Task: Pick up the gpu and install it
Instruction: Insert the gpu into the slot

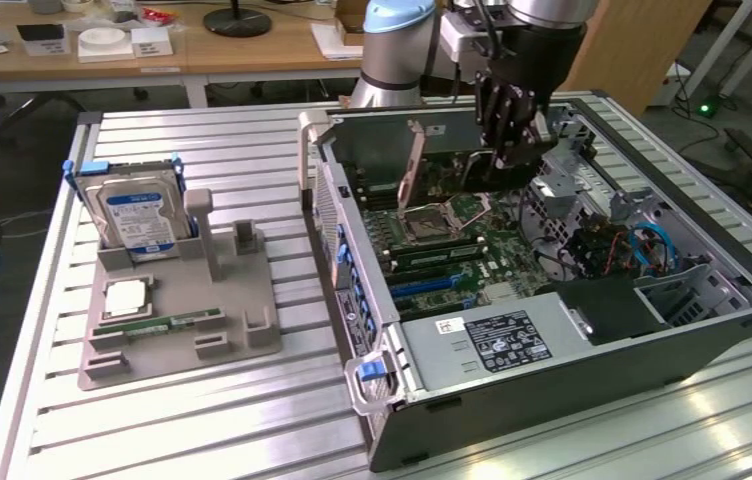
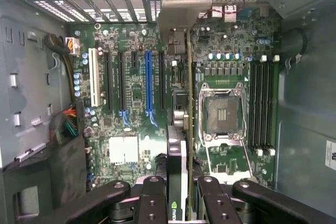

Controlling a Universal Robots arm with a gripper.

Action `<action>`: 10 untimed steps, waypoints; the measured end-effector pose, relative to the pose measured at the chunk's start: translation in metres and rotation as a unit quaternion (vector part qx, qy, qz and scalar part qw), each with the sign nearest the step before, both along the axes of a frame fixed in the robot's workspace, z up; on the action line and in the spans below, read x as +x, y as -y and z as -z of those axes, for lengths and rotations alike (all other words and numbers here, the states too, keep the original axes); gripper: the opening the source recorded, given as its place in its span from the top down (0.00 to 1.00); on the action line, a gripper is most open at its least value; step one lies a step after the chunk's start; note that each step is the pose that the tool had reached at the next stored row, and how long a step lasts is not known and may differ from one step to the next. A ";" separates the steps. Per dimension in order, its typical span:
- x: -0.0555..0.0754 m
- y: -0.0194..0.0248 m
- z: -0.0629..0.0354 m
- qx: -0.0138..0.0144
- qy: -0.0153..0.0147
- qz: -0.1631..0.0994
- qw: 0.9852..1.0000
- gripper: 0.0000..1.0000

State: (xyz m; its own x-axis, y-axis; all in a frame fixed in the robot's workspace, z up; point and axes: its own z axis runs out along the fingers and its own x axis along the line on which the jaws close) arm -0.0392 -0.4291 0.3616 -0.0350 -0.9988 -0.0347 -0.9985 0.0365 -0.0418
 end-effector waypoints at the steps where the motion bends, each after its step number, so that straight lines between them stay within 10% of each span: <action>1: -0.002 0.0000 0.0011 0.000 0.000 0.000 1.000 0.73; 10: -0.003 0.0063 0.0083 0.000 0.000 0.000 1.000 0.73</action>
State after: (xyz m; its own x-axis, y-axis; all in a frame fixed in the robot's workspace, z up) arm -0.0423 -0.4354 0.3534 -0.0352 -0.9988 -0.0349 -0.9985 0.0367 -0.0410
